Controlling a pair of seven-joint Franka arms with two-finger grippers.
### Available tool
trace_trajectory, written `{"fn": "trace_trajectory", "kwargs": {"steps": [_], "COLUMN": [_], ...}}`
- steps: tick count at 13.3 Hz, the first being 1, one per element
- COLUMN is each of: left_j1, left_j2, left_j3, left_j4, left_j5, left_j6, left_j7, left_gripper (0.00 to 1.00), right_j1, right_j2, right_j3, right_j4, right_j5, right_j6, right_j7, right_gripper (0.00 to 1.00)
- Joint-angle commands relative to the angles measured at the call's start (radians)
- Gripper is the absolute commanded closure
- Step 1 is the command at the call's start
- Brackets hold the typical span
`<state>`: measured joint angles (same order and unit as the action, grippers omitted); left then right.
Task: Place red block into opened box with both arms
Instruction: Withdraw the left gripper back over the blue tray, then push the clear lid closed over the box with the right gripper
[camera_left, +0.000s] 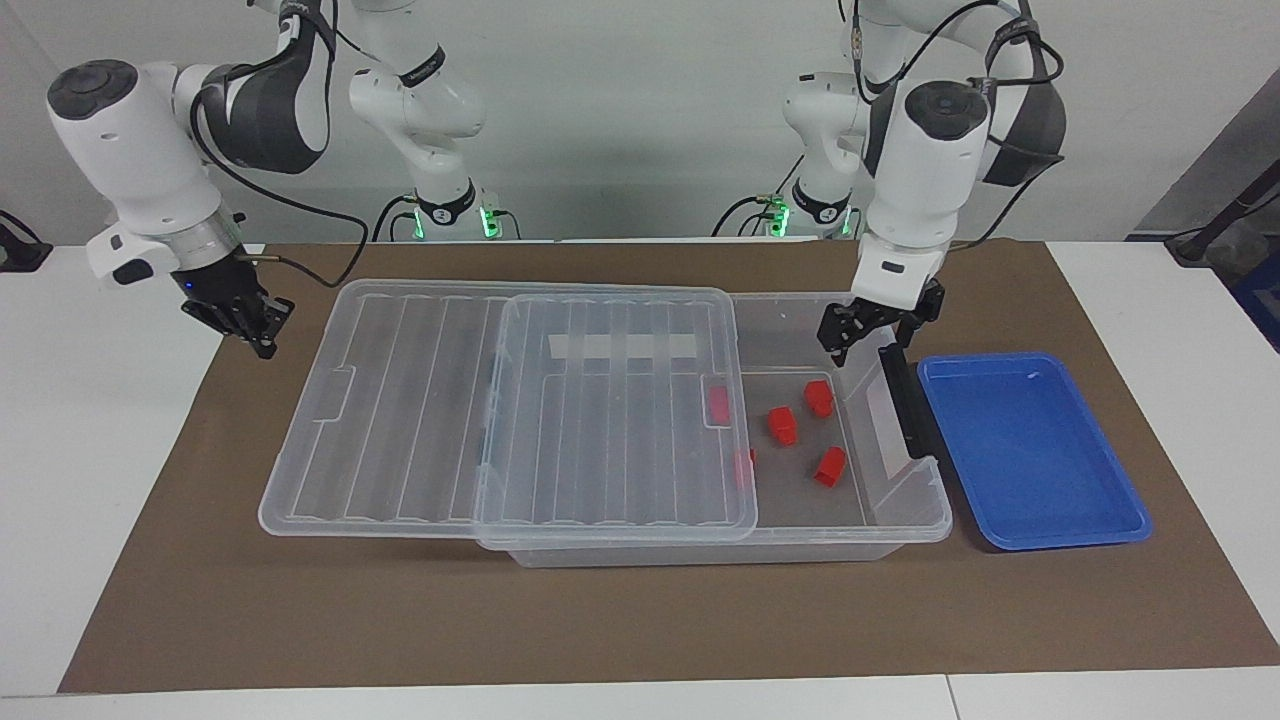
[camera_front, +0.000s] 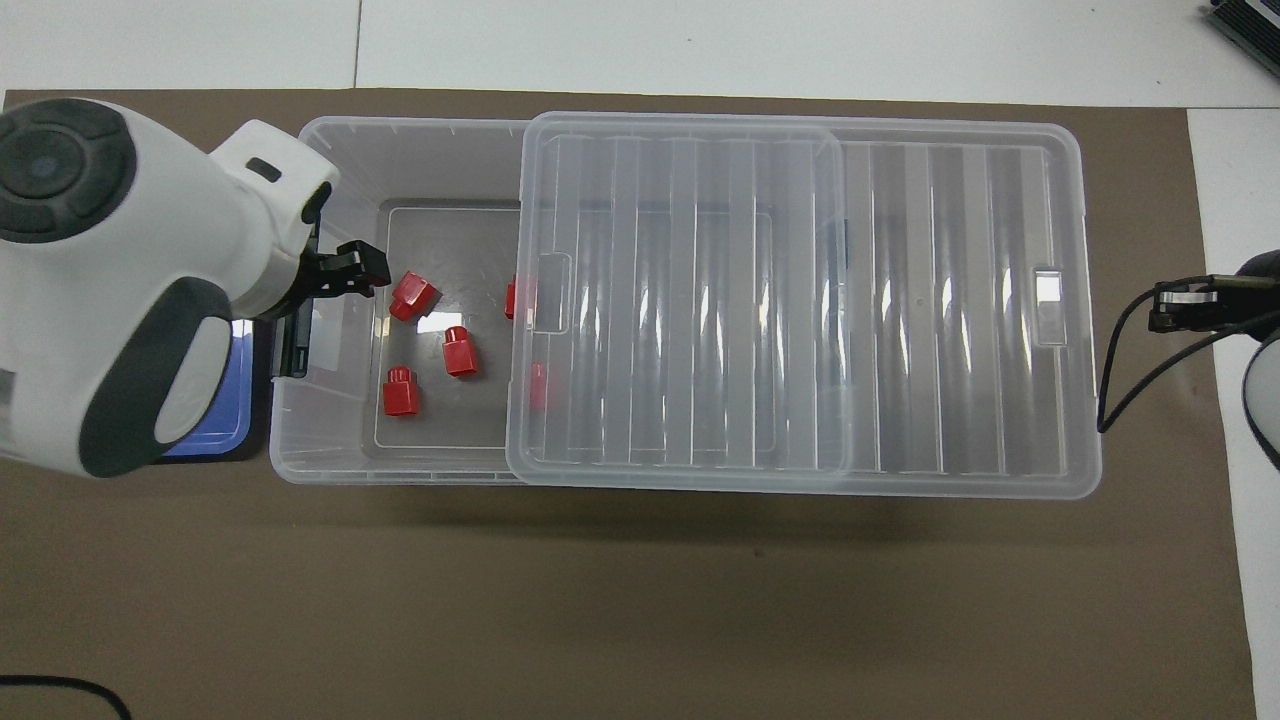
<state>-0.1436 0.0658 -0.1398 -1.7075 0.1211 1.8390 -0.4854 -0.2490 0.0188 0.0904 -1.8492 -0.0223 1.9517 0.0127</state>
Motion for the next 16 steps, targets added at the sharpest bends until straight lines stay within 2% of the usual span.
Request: {"fn": "trace_trajectory", "kwargs": {"steps": [1, 3, 6, 9, 13, 16], "left_j1": [0.132, 0.211, 0.26, 0.279, 0.282, 0.28], "left_j2": [-0.078, -0.103, -0.118, -0.123, -0.152, -0.153], "left_j3": [-0.001, -0.001, -0.001, -0.003, -0.004, -0.004], "left_j4": [-0.003, -0.003, -0.006, -0.006, -0.07, -0.079], "left_j5": [-0.079, -0.095, -0.095, -0.095, -0.095, -0.095], "left_j6": [-0.07, -0.113, -0.125, -0.122, -0.063, -0.052], "left_j7": [0.208, 0.341, 0.407, 0.43, 0.447, 0.45], "left_gripper": [0.0, 0.0, 0.0, 0.0, 0.0, 0.0], "right_j1": [-0.016, -0.004, 0.002, 0.049, 0.098, 0.158], "right_j2": [0.044, 0.064, 0.084, 0.085, 0.076, 0.07], "right_j3": [0.006, 0.006, 0.014, 0.014, 0.017, 0.017], "right_j4": [-0.007, -0.007, -0.007, -0.004, -0.004, -0.004], "right_j5": [0.002, 0.002, 0.002, 0.007, 0.022, 0.022], "right_j6": [0.065, 0.085, 0.101, 0.087, 0.03, -0.009], "right_j7": [-0.025, -0.023, -0.025, -0.023, -0.025, -0.023], "right_gripper": [1.0, 1.0, 1.0, 1.0, 1.0, 1.0]}}
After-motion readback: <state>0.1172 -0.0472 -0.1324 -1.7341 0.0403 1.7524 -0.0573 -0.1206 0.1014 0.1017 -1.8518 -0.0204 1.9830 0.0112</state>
